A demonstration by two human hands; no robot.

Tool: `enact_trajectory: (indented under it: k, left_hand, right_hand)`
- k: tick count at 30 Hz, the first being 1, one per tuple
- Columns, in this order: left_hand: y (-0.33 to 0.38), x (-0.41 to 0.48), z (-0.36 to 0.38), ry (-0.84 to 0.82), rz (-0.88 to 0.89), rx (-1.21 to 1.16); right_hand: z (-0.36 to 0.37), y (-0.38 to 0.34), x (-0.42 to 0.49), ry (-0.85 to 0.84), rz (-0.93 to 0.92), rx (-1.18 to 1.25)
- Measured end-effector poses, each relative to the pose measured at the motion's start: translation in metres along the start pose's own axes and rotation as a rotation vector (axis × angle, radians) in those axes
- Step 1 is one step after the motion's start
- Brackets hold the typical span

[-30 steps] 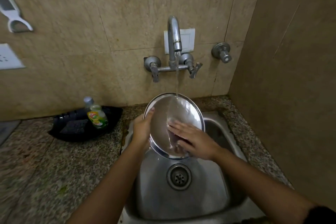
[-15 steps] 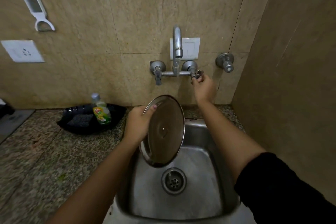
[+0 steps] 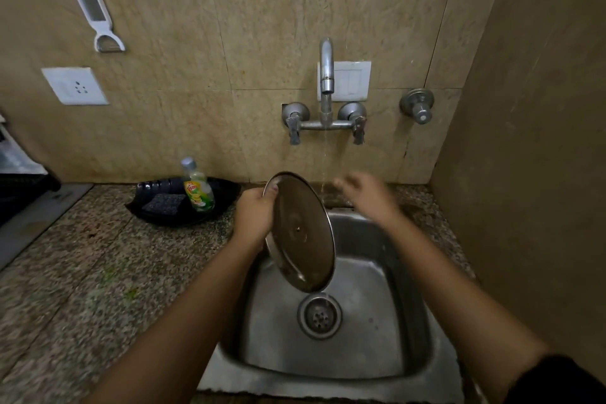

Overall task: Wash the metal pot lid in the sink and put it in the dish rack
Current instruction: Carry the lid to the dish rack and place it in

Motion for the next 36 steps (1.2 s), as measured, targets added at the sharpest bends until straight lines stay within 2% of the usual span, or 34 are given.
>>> enact_trajectory:
  k: [2,4,6,9,11,12,16,20,23,27,30,34,36]
  left_hand:
    - [-0.003,0.004,0.002,-0.007,-0.103,-0.007]
    - [-0.004,0.004,0.004,-0.007,-0.211,-0.014]
    - [-0.004,-0.001,0.005,-0.019,-0.337,-0.088]
    - [-0.005,-0.009,0.004,-0.103,-0.541,-0.307]
    - [-0.006,-0.013,0.001,-0.215,-0.628,-0.413]
    - [-0.009,-0.011,-0.002,-0.273,-0.632,-0.414]
    - [-0.022,-0.015,-0.012,-0.36,-0.585,-0.271]
    - [-0.042,-0.013,-0.028,-0.304,-0.52,-0.208]
    - [-0.054,-0.002,-0.05,-0.195,-0.492,-0.254]
    - [-0.054,0.029,-0.094,-0.02,-0.358,-0.329]
    - [-0.05,0.052,-0.148,0.034,-0.273,-0.307]
    - [-0.055,0.091,-0.253,0.133,-0.146,-0.336]
    - [-0.057,0.1,-0.274,0.142,-0.121,-0.297]
  right_hand:
    - [0.023,-0.011,-0.056,-0.402,-0.03,0.229]
    - [0.04,-0.015,-0.097,-0.54,-0.098,0.302]
    - [0.055,-0.009,-0.117,-0.439,-0.236,0.091]
    - [0.061,-0.006,-0.123,-0.001,-0.398,-0.23]
    - [0.056,-0.005,-0.114,0.188,-0.336,-0.224]
    - [0.05,-0.006,-0.108,0.223,-0.258,-0.177]
    - [0.035,0.002,-0.084,0.205,-0.021,-0.001]
    - [0.038,0.006,-0.083,0.256,0.061,0.13]
    - [0.05,-0.005,-0.083,0.296,0.081,0.337]
    - [0.064,-0.06,-0.064,0.321,0.044,0.748]
    - [0.089,-0.112,-0.036,0.364,0.078,1.005]
    - [0.152,-0.195,0.0,0.334,0.153,1.235]
    - [0.157,-0.212,0.007,0.349,0.186,1.315]
Point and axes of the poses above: each hand's wrist, its own x-axis towards the middle knuckle, its own z-axis out of the palm, y = z × x, the point moved 1 cm from there along x, towards the middle knuckle, and after that the axes turned 1 degree about y, right-handed, at the moved point
